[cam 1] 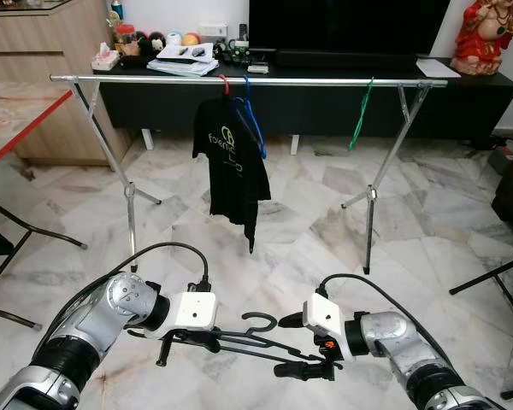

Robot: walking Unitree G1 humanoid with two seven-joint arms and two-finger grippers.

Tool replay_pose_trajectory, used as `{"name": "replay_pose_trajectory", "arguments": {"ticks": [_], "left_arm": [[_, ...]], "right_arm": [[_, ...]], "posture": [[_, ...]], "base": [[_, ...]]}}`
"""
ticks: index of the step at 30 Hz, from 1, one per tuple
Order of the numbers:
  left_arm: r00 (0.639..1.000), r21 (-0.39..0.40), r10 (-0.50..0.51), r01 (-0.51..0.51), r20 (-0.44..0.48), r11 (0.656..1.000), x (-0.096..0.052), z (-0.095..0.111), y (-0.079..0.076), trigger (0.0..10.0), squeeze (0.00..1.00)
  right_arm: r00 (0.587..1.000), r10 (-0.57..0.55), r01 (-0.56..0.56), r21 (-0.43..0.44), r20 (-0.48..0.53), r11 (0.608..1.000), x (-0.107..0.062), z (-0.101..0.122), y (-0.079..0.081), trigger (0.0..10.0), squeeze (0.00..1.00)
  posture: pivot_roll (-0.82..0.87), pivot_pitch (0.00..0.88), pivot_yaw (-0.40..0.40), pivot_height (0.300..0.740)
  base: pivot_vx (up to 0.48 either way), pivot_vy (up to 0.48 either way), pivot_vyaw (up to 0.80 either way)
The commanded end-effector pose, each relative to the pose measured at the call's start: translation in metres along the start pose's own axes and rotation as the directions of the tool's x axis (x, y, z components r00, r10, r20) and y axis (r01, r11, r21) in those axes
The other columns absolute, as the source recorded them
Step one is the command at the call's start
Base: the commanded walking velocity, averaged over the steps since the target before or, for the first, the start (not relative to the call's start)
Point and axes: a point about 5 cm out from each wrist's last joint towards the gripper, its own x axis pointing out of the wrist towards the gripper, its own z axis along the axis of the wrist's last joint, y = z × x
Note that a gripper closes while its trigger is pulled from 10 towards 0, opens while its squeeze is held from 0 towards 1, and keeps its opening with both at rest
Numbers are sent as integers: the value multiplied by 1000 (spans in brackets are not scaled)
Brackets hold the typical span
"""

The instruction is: Hang hanger

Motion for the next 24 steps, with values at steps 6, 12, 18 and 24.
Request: {"name": "replay_pose_trajectory", "arguments": {"ticks": [6, 12, 18, 24], "left_arm": [[1000, 22, -18, 18, 5, 1000, 2, 8, 1, 10000, 0], [1000, 21, -16, 16, 3, 1000, 2, 9, 0, 10000, 0], [1000, 22, -11, 11, 2, 1000, 3, 10, 1, 10000, 0], [1000, 24, -5, 5, 2, 1000, 3, 11, 3, 10000, 0]], "right_arm": [[999, 9, -10, 19, 53, 1000, 6, 5, 0, 8941, 0], [997, -20, 18, 22, 76, 1000, 6, 8, -3, 0, 0], [995, -57, 55, 26, 80, 998, 5, 10, -6, 0, 0], [995, -61, 58, 35, 75, 998, 6, 7, -5, 0, 0]], "posture": [[-26, 53, -25, 740], [-23, 53, -26, 740], [-23, 53, -28, 740], [-22, 53, -29, 740]], "base": [[0, 0, 0], [0, 0, 0], [0, 0, 0], [0, 0, 0]]}}
